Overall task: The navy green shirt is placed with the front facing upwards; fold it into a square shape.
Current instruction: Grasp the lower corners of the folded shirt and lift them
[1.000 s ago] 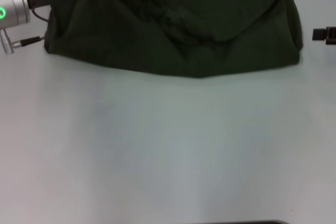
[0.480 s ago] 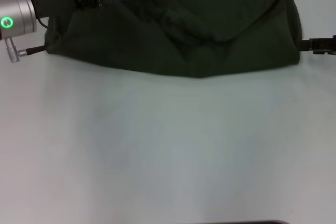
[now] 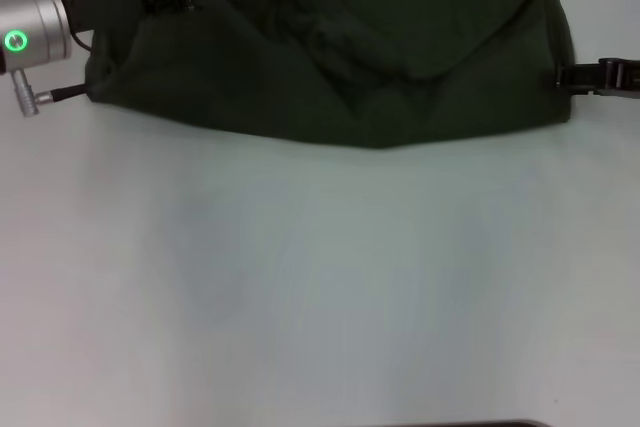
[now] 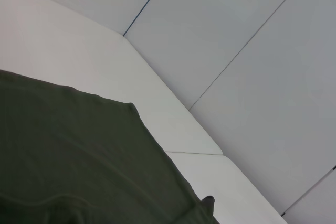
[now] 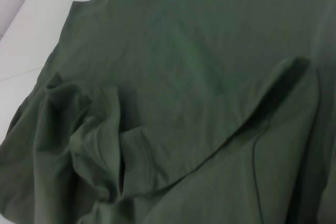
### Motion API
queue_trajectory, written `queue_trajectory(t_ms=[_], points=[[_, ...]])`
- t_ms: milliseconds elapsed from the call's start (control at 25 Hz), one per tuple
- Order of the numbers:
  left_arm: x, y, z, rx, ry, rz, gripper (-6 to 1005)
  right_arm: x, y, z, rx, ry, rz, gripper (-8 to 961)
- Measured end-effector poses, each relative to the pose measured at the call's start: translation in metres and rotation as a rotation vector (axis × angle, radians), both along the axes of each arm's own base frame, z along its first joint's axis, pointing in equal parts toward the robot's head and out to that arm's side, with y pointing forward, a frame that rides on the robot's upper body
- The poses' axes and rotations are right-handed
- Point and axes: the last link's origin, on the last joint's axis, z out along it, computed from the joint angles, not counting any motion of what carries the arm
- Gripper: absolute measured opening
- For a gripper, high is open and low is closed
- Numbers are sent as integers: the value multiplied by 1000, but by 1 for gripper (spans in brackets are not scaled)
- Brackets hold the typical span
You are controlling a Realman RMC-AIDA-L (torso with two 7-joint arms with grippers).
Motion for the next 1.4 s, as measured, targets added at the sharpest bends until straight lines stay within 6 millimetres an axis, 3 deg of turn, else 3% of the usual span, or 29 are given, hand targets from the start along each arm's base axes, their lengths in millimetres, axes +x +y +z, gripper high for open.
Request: queue_trajectory(t_ms=[1000,1400], points=[[3,3,1,10,10,-7,847,-9,10,-23,-19,4,-5,577],[4,4,0,4,13,-10,847,-3,4,-24,-25,-4,-21,98]])
